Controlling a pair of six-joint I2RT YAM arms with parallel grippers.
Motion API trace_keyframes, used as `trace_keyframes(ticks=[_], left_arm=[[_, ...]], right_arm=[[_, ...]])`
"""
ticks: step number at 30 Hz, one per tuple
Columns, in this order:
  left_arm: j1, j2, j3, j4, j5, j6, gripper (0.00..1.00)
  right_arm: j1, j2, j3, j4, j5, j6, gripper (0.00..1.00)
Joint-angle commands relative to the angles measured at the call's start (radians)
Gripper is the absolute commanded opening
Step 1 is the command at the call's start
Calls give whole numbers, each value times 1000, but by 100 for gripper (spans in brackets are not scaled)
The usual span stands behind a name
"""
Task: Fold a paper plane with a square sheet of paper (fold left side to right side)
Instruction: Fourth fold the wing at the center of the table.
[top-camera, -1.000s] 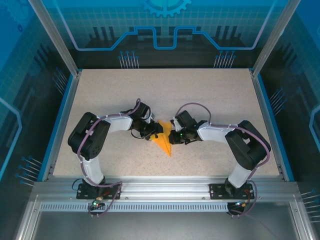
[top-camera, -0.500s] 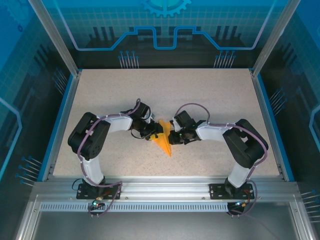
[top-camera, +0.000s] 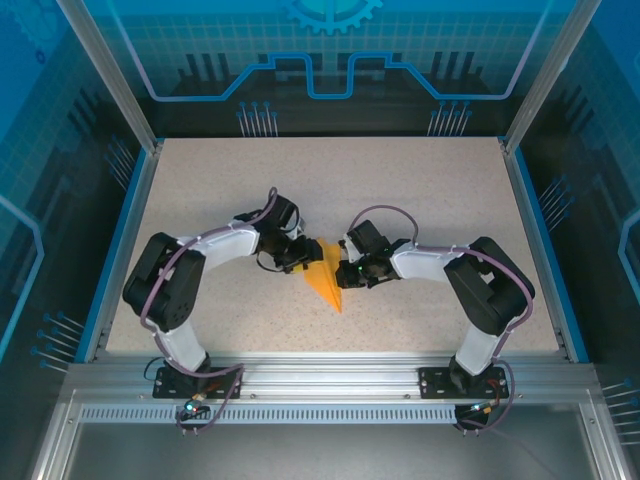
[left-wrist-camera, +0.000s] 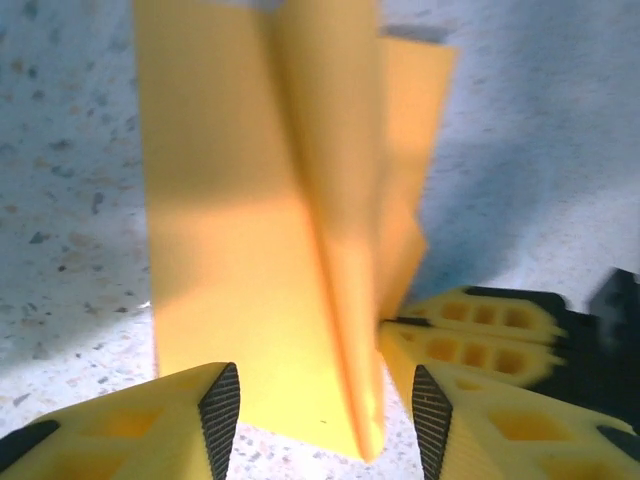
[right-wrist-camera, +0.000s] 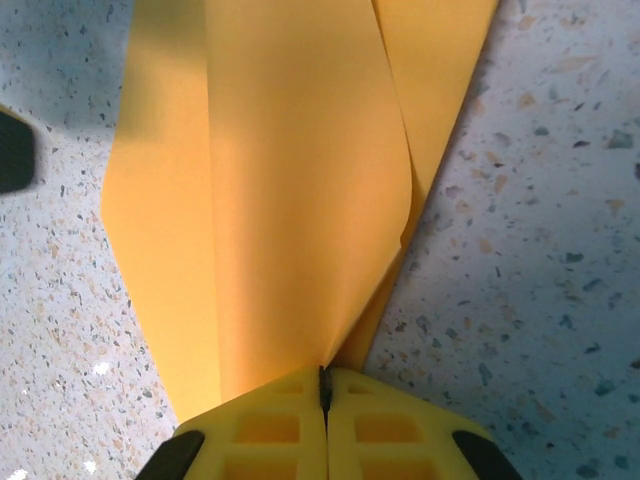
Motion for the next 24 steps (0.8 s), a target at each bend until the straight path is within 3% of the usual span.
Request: trace_keyframes(ticks=[1, 8, 15, 24], left_arm=[[0, -21, 45, -45, 50, 39, 43], [-28, 92, 112, 17, 169, 34, 24], [-35, 183, 162, 35, 205, 42, 19], [-34, 240, 173, -10, 120, 60, 17]], right_arm=[[17, 38, -4, -94, 28, -19, 5], [23, 54, 27, -112, 31, -27, 5], [25, 60, 35, -122, 34, -30, 4], [27, 67, 40, -139, 35, -36, 3]])
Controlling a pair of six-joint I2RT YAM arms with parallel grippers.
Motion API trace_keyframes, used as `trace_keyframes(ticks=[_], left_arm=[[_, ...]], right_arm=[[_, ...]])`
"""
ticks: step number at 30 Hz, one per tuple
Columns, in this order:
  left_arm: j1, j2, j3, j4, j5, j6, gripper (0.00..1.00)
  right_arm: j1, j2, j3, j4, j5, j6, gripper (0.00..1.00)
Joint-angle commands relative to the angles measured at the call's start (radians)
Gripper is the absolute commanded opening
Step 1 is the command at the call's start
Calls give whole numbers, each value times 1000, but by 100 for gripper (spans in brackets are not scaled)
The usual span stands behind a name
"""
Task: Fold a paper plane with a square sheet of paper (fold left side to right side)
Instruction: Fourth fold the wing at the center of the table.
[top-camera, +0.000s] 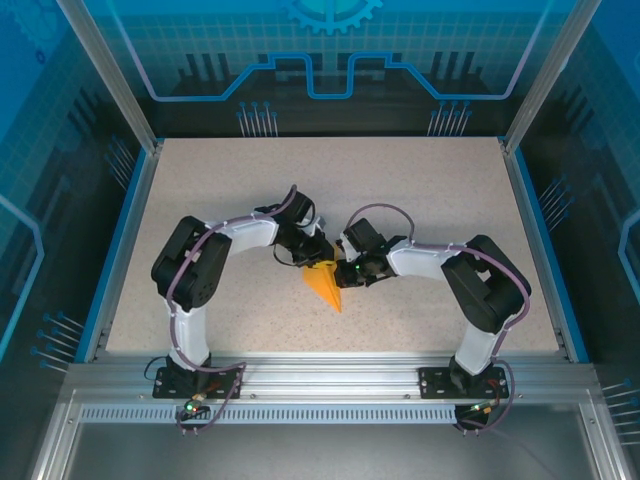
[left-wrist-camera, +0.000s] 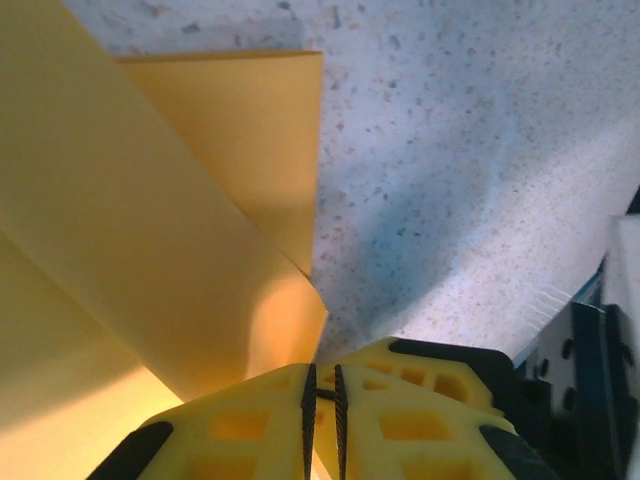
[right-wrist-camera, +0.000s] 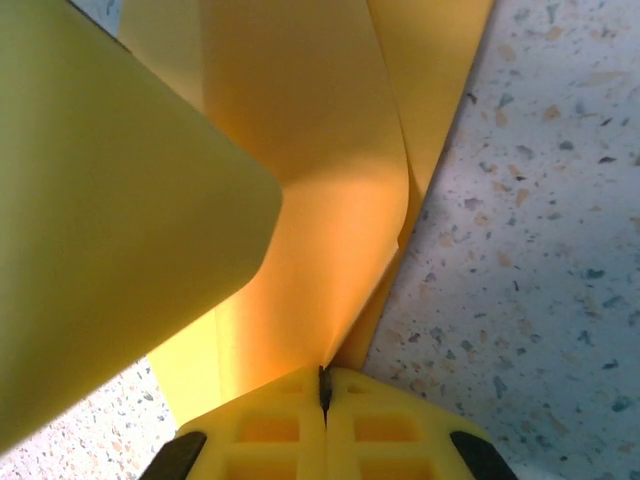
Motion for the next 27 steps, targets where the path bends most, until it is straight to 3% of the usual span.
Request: trace_keyframes(ticks=[1, 27], left_arm=[[-2, 26, 21, -38, -29, 31, 17], [-2, 84, -76, -27, -133, 41, 15]], right_arm=[[16, 46, -5, -87, 28, -18, 3], [10, 48, 16, -96, 19, -30, 3]])
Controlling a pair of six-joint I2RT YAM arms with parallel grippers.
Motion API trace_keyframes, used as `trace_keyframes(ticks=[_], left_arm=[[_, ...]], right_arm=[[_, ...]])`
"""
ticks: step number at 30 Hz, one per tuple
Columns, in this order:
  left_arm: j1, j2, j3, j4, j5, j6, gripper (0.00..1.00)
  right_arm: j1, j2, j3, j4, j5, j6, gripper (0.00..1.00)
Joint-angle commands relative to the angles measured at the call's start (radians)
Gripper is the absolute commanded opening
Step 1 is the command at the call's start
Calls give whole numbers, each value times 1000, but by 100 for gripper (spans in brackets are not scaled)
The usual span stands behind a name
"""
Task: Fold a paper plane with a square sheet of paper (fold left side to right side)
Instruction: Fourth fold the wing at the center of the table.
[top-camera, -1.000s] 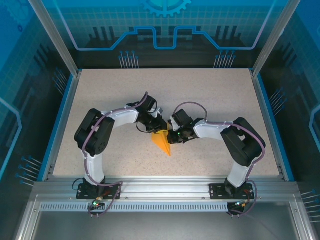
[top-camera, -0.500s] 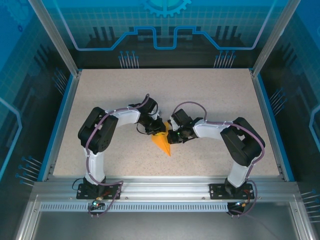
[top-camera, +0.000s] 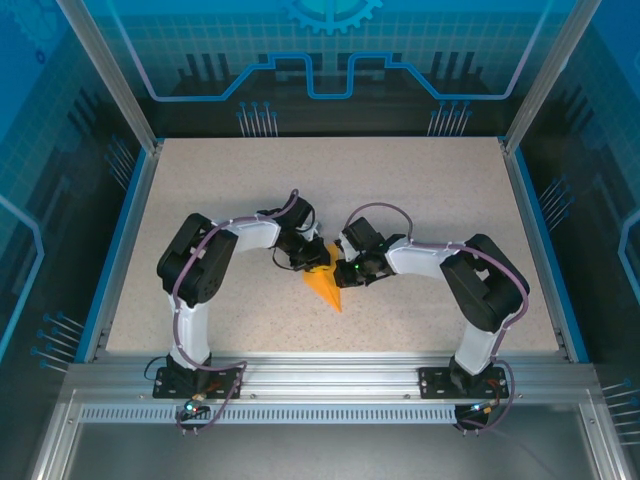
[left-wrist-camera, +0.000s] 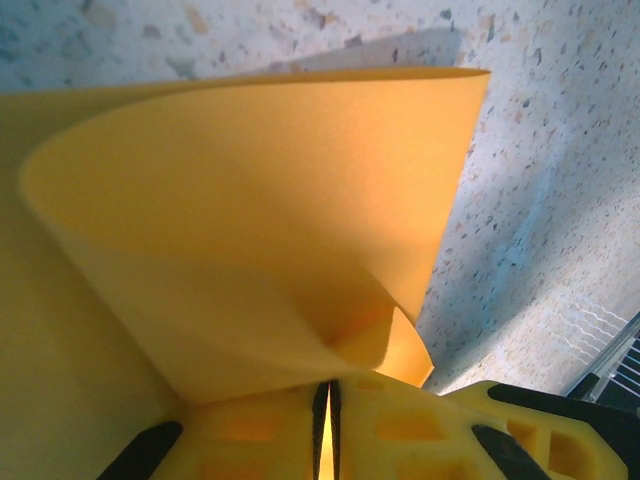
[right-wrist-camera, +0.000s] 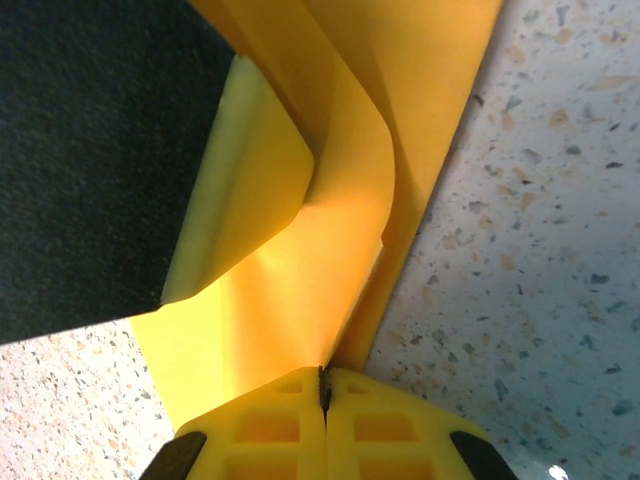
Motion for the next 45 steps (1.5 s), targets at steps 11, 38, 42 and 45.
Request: trace_keyframes(ticks=[11, 38, 42, 45], left_arm=[[-4, 23, -108, -2, -84, 9, 15], [-3, 2, -113, -20, -100, 14, 15], [-4, 2, -112, -17, -97, 14, 14], [-3, 2, -114, -15, -95, 11, 14]], right_arm=[[-21, -53, -21, -21, 18, 2, 11], [36, -202, -144, 174, -202, 148, 5], [48, -147, -110, 173, -221, 148, 4], [50, -118, -96, 177, -219, 151, 4]])
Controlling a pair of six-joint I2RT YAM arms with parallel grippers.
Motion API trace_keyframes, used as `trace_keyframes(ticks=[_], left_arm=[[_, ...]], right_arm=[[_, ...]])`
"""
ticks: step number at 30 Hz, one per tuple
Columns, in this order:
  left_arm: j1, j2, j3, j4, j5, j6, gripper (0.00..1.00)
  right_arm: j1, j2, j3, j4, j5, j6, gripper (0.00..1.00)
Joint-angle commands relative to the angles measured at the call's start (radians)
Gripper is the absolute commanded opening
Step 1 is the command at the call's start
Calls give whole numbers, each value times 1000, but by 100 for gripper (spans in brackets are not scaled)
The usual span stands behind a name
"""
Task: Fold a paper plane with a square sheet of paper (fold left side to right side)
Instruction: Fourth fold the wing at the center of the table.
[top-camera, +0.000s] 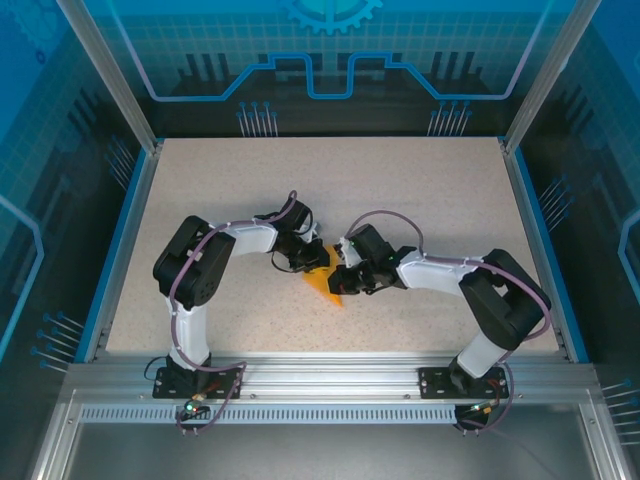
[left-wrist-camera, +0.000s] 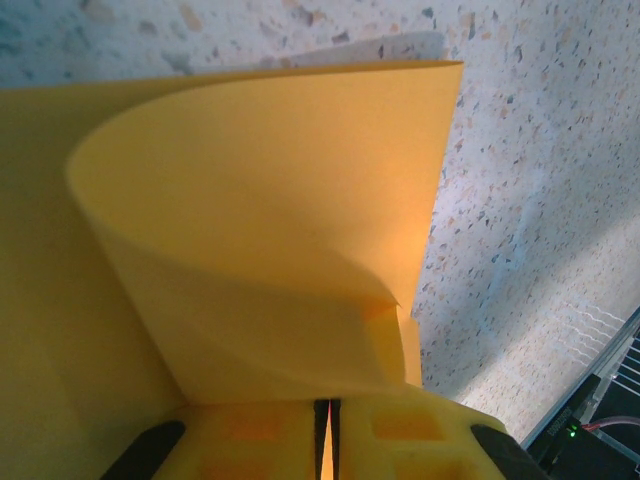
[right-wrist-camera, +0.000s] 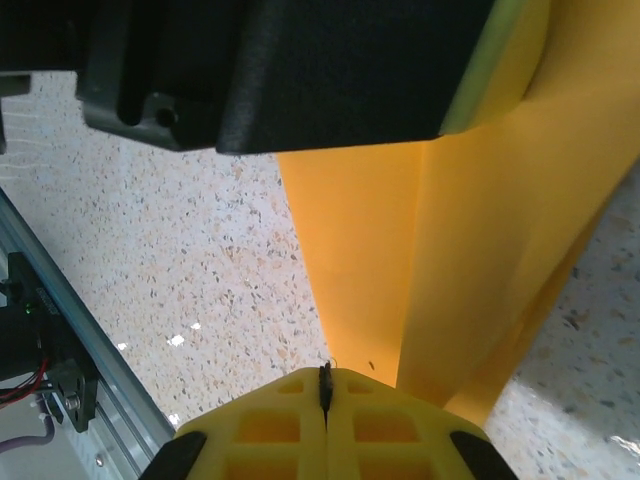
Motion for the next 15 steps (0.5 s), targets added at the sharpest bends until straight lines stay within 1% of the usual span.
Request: trace_keyframes(ticks=[1, 15], left_arm=[[-4, 32, -52, -98, -90, 12, 14], [-3, 30, -52, -98, -91, 13, 14]], right_arm=[[14, 29, 41, 20, -30, 13, 4], [27, 95, 54, -69, 14, -9, 4]])
